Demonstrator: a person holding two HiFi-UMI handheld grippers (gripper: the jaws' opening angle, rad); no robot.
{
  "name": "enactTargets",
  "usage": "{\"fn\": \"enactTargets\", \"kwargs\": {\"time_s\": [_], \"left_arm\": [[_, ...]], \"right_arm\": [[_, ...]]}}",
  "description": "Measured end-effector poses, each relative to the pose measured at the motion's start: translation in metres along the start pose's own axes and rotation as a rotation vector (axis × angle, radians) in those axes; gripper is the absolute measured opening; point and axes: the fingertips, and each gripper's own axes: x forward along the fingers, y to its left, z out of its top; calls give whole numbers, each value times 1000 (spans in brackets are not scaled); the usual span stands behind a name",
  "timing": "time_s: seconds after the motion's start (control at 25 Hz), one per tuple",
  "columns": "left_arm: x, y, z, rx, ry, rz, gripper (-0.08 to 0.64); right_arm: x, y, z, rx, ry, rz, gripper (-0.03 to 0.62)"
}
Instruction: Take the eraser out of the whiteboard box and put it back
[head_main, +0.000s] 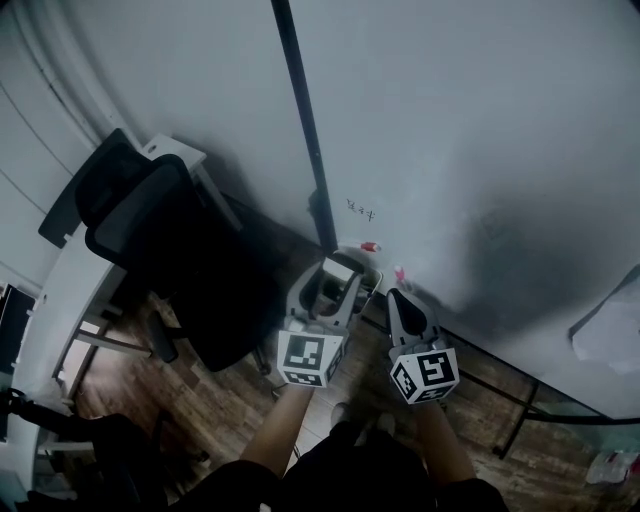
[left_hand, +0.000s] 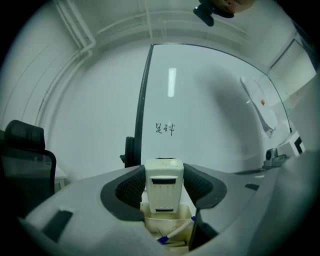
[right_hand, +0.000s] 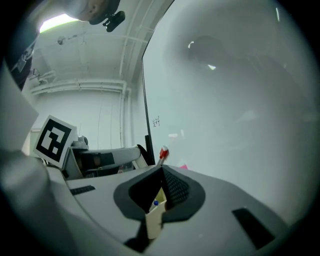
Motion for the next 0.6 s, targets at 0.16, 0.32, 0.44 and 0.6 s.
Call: {"fn": "enactTargets", "kwargs": {"time_s": [0.16,0.32,0.44,0.6], "left_arm": [[-14,-5,12,-2,-33,9,229],[-32,-12,24,1,-60,19,229],[-48,-20,37,16,-90,23,229],[-75,-36,61,10,-134,34,229]], "right_arm": [[-9,7,7,-4,-14,13,2],[-23,15,22,-17,-43,29,2],[-40,22,38,-28,-80,40,2],[-67,36,67,-77,-142,72,2]]}}
